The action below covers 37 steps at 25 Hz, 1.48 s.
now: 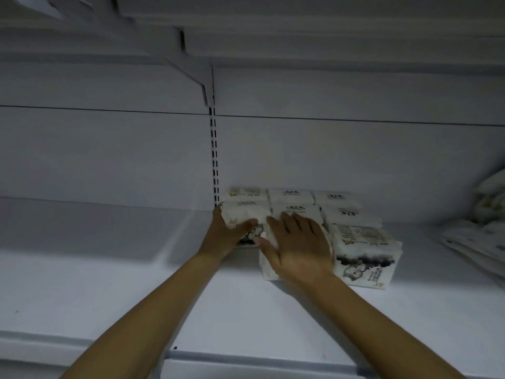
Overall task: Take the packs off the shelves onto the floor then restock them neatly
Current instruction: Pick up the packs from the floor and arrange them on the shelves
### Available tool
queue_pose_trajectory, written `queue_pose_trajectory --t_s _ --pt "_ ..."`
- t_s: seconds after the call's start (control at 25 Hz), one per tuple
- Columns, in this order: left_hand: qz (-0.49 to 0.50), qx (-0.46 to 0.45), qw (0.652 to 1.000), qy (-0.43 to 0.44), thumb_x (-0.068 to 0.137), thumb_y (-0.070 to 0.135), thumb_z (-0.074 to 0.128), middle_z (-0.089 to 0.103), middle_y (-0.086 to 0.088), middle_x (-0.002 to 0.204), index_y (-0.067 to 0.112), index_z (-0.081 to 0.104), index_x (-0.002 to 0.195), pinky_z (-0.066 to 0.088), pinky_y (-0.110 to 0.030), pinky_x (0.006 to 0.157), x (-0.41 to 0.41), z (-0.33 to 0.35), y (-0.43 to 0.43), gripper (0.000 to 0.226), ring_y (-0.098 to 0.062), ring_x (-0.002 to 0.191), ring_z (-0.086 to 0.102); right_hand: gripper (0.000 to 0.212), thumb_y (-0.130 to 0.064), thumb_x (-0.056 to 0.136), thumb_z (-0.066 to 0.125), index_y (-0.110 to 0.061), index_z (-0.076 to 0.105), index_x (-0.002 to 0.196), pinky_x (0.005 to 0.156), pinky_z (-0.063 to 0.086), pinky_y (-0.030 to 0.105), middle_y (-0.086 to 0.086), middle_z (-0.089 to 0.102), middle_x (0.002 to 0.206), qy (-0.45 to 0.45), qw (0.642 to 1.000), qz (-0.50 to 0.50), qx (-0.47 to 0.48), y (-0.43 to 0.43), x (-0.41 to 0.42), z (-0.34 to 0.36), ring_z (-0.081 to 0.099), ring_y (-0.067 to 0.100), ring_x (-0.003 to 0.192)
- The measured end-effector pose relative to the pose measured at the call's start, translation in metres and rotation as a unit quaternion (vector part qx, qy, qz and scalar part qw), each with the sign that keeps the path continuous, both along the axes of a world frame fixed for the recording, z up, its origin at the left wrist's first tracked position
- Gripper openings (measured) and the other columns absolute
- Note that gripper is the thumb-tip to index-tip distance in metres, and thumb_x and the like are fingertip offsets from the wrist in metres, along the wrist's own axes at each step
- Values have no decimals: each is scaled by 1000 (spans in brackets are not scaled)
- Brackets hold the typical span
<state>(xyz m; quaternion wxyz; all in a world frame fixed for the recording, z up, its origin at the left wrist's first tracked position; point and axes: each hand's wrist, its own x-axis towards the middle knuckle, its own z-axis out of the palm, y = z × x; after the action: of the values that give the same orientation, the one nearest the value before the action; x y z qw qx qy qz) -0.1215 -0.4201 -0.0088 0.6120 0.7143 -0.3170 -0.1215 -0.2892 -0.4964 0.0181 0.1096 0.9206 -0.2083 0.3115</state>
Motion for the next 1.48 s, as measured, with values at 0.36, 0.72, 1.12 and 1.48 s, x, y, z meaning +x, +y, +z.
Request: queue_pose_trajectory --t_s 0.36,0.72,1.12,1.48 --pt "52 62 991 -105 79 38 75 19 2 159 17 14 153 23 -27 113 -11 21 66 98 -16 144 23 40 -36 74 58 -10 69 101 77 52 40 10 69 93 -12 999 6 37 26 8 16 66 31 84" --pt "131 181 885 -407 84 52 53 19 2 159 17 27 150 15 -30 116 -14 18 320 79 -16 147 17 50 -35 75 73 -11 61 117 87 48 42 14 63 119 -15 986 161 47 241 70 9 61 32 106" --pt "255 327 856 -308 86 58 45 16 2 159 16 23 151 17 -33 117 -14 -63 652 80 -14 147 11 56 -41 92 51 -16 39 141 105 29 37 9 39 146 137 918 356 106 530 141 -64 38 27 132" --pt "255 396 858 -204 79 61 49 42 -11 148 6 40 143 43 -50 101 66 -142 719 84 -28 136 37 55 -42 91 54 -17 42 138 105 31 39 10 44 141 260 867 398 150 624 232 -149 43 28 128"
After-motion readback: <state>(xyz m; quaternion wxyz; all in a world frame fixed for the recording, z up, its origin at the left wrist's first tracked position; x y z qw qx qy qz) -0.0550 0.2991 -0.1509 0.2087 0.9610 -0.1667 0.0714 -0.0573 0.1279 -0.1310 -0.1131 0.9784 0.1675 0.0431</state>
